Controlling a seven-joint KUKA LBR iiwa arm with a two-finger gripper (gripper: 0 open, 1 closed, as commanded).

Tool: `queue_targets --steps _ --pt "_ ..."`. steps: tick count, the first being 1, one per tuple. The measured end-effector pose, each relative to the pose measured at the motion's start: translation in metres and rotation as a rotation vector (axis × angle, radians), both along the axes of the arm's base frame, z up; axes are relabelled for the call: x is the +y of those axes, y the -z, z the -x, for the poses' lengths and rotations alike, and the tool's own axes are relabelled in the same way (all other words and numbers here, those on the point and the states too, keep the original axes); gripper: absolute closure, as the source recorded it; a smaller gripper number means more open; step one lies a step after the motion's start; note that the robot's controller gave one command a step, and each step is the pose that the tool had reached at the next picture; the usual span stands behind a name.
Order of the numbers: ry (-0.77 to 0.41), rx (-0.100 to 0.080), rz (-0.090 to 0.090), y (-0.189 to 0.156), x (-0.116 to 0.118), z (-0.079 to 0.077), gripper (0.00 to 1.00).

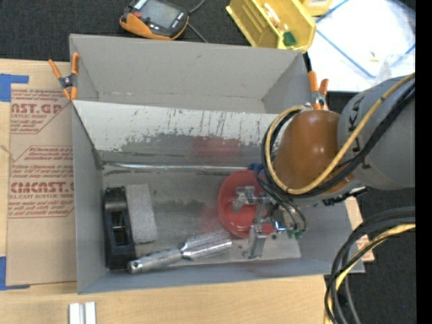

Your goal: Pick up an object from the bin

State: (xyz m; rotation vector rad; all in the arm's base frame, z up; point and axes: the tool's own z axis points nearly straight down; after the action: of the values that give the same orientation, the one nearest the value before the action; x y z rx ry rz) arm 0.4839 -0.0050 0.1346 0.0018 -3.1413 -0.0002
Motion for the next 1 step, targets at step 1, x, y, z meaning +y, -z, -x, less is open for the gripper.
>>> queue_targets --steps 1 --pt "0.000 -0.001 0.000 -0.0001 -0.0001 -0.0002 1.00"
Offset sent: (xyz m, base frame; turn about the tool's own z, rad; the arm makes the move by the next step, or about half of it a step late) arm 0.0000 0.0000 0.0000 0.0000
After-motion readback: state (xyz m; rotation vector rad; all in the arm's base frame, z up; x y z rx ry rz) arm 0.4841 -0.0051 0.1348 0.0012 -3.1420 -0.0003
